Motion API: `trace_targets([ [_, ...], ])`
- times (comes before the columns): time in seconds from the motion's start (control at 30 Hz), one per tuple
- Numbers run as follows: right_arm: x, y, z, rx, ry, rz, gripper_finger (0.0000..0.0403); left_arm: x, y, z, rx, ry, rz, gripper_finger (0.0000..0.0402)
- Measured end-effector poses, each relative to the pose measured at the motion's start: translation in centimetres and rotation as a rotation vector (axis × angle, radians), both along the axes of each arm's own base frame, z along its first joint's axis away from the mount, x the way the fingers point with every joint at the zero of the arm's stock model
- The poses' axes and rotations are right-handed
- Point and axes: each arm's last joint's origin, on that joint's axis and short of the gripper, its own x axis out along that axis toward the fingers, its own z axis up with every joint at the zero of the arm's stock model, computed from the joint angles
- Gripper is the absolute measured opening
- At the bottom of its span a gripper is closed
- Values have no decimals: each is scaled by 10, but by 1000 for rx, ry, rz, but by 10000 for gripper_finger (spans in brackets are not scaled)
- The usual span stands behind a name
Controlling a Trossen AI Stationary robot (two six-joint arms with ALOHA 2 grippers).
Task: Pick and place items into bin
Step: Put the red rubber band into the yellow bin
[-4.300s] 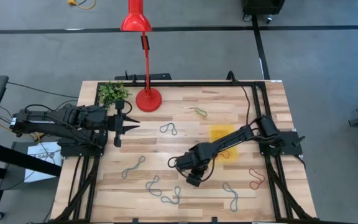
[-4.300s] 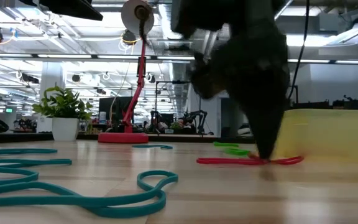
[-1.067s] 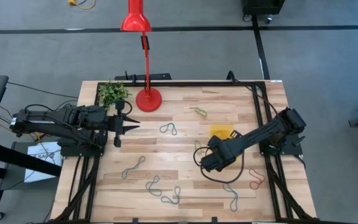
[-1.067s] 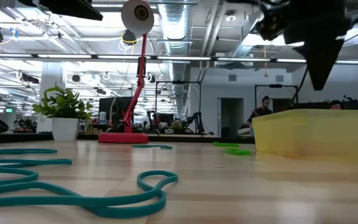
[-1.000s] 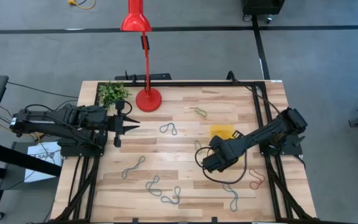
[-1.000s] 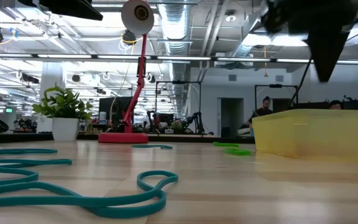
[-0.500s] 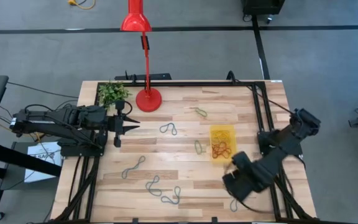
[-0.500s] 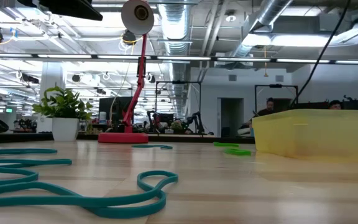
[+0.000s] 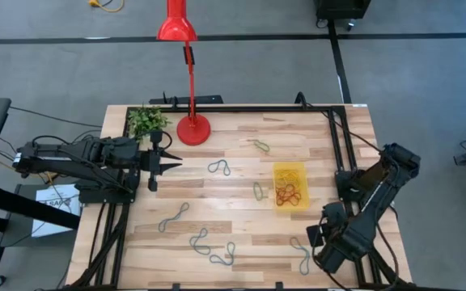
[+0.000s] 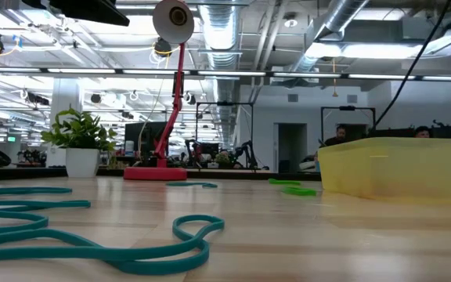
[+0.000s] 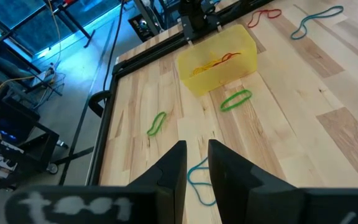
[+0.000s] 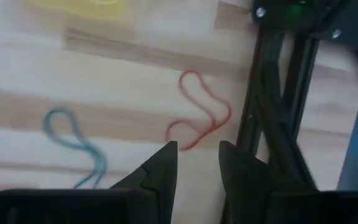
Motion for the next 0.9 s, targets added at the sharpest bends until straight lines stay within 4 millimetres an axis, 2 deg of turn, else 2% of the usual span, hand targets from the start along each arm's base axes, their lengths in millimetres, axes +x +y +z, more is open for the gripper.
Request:
trace_targets([
  [0.13, -5, -3, -25, -16, 29, 6, 111, 0, 0, 0, 0, 1, 0, 57],
  [0.3, -13, -6, -52, 147, -13, 7, 104, 0, 0, 0, 0, 0, 1, 57],
  [0.53, -32, -31, -86, 227, 22, -8, 98, 0, 0, 0, 8, 1, -2, 57],
  [0.7, -37, -43, -110, 319, -6, -19, 98, 0, 0, 0, 14, 2, -4, 57],
  [0.9, -45, -57, -131, 293, 19, -24, 98, 0, 0, 0, 14, 2, -4, 57],
])
